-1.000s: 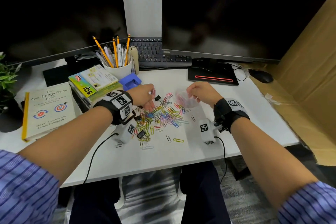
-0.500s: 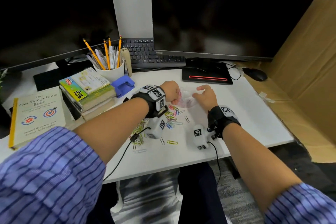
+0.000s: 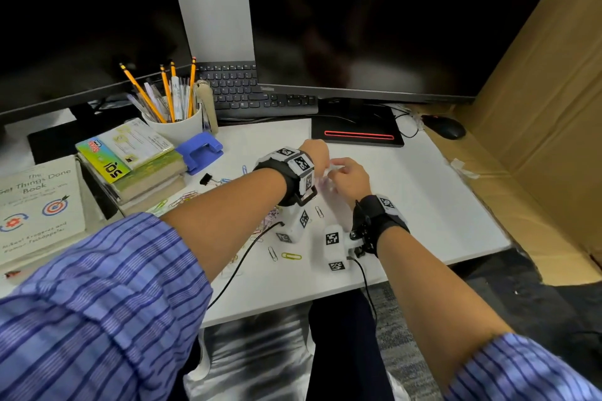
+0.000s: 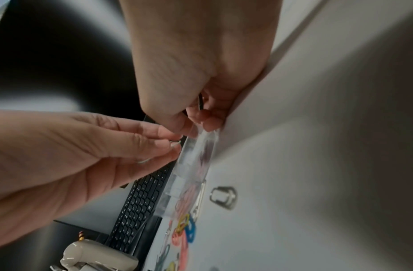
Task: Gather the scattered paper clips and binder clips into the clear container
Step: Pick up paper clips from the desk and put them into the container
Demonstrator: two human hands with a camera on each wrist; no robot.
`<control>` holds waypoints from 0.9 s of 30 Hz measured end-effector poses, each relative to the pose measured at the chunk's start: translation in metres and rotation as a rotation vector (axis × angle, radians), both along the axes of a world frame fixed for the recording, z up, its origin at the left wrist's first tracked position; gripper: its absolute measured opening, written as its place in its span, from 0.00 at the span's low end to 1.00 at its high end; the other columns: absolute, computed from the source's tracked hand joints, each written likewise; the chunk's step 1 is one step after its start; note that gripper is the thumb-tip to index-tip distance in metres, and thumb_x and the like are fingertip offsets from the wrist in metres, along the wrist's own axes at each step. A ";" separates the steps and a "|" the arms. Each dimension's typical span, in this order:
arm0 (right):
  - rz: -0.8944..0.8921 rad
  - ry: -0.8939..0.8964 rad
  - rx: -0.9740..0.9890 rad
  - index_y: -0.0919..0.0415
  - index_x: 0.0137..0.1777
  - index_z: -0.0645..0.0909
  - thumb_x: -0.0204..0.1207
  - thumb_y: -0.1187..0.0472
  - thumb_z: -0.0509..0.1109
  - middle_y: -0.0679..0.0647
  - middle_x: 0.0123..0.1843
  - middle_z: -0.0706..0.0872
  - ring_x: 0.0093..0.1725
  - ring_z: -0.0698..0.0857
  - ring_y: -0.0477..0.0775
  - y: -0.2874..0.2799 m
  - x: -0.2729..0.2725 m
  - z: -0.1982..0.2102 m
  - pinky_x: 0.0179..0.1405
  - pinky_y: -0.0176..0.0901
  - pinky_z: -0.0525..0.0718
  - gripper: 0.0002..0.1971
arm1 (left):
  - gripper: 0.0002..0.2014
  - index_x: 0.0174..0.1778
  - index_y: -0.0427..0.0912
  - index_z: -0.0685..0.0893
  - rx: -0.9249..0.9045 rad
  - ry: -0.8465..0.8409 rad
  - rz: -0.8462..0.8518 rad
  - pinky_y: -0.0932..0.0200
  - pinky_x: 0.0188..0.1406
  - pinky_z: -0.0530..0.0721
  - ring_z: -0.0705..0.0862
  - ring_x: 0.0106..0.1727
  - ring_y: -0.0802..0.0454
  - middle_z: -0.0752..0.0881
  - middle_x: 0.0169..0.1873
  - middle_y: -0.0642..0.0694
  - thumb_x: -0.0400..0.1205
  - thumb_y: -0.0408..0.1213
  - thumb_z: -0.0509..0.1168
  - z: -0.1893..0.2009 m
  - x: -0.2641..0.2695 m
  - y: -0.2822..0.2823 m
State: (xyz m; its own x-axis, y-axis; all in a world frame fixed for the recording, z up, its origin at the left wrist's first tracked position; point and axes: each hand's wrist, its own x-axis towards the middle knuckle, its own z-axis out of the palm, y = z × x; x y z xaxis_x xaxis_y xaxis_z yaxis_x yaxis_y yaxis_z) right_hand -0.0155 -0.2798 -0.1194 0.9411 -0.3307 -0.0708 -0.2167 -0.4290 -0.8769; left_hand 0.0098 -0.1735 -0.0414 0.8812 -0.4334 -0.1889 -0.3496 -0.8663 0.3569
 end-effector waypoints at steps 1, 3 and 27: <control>-0.006 -0.005 -0.004 0.58 0.64 0.81 0.76 0.62 0.65 0.63 0.54 0.89 0.52 0.88 0.63 0.000 0.000 0.000 0.61 0.57 0.84 0.17 | 0.16 0.63 0.37 0.85 -0.027 -0.006 -0.004 0.59 0.64 0.81 0.83 0.64 0.46 0.83 0.65 0.42 0.79 0.28 0.67 -0.001 0.000 0.001; -0.023 -0.010 -0.004 0.58 0.64 0.81 0.76 0.63 0.64 0.63 0.53 0.89 0.48 0.87 0.61 0.000 0.000 0.000 0.59 0.53 0.85 0.16 | 0.16 0.62 0.39 0.86 -0.079 -0.021 -0.008 0.59 0.63 0.80 0.82 0.65 0.46 0.82 0.65 0.42 0.78 0.26 0.66 0.000 -0.002 0.005; 0.688 0.487 -0.712 0.66 0.42 0.88 0.59 0.63 0.81 0.59 0.39 0.92 0.36 0.89 0.56 0.063 -0.024 0.060 0.45 0.48 0.90 0.12 | 0.15 0.55 0.37 0.85 -0.038 0.191 0.004 0.79 0.21 0.73 0.79 0.31 0.60 0.81 0.41 0.47 0.73 0.33 0.76 -0.026 -0.041 0.108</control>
State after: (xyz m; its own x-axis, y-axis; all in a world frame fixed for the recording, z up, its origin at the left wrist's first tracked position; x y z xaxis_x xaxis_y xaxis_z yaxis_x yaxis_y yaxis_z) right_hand -0.0391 -0.2172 -0.0596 0.8629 0.1413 -0.4852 0.0074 -0.9636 -0.2674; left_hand -0.0308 -0.0654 -0.0672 0.8326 -0.4396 -0.3370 -0.2685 -0.8524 0.4488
